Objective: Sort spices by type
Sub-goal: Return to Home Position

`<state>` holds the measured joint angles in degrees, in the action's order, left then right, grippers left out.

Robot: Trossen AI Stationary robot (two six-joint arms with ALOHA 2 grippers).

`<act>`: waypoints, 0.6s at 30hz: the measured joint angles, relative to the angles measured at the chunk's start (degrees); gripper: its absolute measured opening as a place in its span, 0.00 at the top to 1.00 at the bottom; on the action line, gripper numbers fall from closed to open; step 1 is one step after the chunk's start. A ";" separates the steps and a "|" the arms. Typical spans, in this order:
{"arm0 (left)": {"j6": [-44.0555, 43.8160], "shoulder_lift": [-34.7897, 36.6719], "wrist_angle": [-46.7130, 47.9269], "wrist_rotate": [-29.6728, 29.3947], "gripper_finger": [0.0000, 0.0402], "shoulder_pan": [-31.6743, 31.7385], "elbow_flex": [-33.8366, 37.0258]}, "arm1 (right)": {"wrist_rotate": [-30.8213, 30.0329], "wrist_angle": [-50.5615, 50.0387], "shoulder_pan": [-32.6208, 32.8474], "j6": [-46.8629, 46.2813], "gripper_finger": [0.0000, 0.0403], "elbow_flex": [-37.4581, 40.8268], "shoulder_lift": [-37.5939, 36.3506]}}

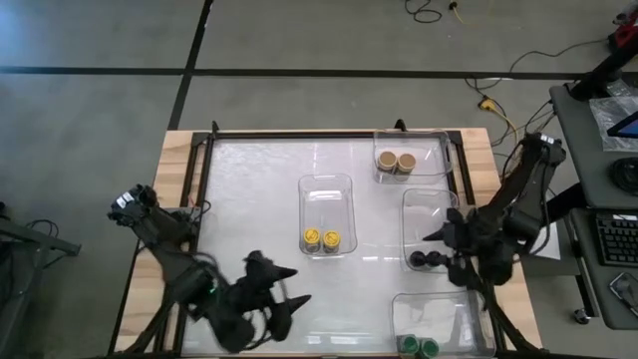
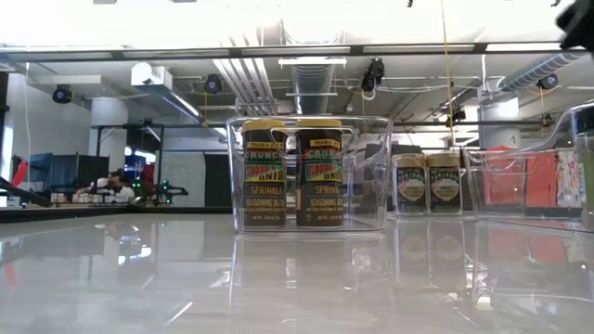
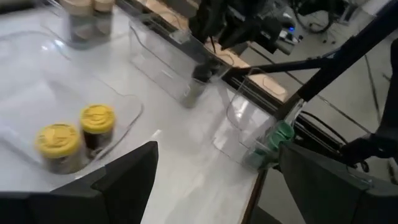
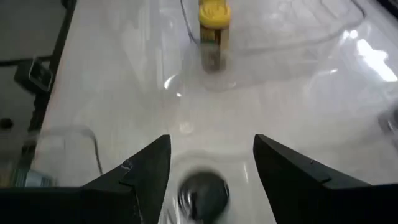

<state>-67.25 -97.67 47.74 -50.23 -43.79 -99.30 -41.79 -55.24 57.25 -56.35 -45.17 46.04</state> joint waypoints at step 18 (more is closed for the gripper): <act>39.75 9.79 -55.35 29.39 0.21 18.07 27.93 | 10.76 43.30 -23.58 51.38 0.74 -0.59 -4.64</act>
<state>-27.50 -87.87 -7.61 -20.84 -25.72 -71.37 -31.03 -11.95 33.67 -4.97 -45.76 41.40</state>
